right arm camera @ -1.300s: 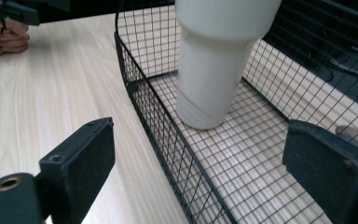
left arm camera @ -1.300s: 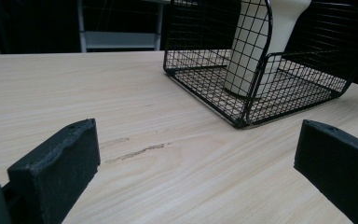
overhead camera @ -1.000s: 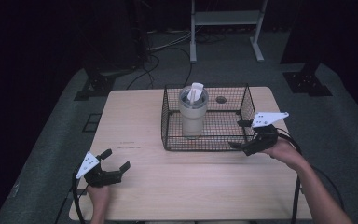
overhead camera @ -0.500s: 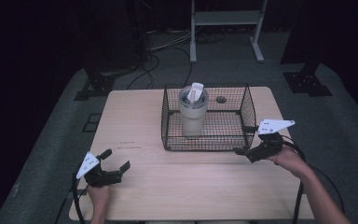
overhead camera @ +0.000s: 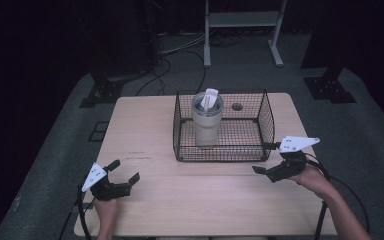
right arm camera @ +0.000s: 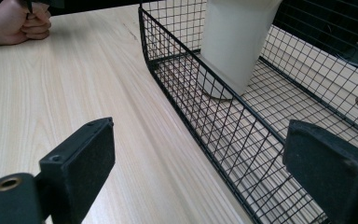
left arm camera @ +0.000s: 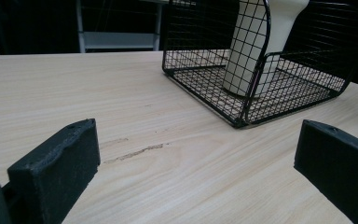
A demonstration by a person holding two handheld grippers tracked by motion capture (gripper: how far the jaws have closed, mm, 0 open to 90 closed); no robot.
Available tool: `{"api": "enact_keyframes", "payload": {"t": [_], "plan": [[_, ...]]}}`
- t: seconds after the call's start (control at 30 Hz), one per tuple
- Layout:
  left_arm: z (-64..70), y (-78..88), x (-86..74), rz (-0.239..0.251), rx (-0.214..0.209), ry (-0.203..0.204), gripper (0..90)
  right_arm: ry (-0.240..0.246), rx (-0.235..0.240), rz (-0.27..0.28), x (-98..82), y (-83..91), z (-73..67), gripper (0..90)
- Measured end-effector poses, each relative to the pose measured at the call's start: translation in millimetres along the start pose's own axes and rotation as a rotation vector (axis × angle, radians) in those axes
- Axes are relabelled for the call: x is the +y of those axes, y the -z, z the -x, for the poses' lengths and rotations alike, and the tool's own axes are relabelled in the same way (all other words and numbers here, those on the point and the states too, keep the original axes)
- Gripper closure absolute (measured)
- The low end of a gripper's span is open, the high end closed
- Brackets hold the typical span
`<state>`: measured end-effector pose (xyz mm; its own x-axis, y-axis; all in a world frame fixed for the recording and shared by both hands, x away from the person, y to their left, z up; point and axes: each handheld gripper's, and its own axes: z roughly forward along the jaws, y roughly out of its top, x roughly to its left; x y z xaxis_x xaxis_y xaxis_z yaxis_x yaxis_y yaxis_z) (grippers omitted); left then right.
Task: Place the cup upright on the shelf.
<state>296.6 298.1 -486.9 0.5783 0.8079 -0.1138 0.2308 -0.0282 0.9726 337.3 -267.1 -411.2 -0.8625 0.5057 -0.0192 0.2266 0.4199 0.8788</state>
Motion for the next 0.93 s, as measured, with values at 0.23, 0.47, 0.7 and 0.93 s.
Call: {"api": "enact_keyframes", "payload": {"t": [0.23, 0.47, 0.7, 0.93], "plan": [[0.4, -0.1, 0.1, -0.002, 0.0, -0.004, 0.0, -0.017, -0.001, 0.003, -10.0, 4.6, -3.0, 8.6], [0.7, -0.2, 0.2, -0.005, 0.001, -0.005, 0.0, -0.019, -0.001, 0.006, -21.1, 5.4, -7.9, 8.7], [0.9, -0.3, 0.2, -0.005, 0.0, -0.006, 0.0, -0.052, 0.0, 0.016, -32.0, 6.0, -12.6, 8.6], [1.7, -1.3, 0.3, -0.01, -0.001, -0.014, 0.0, -0.059, 0.001, 0.022, -39.9, 7.5, -17.9, 8.6]]}}
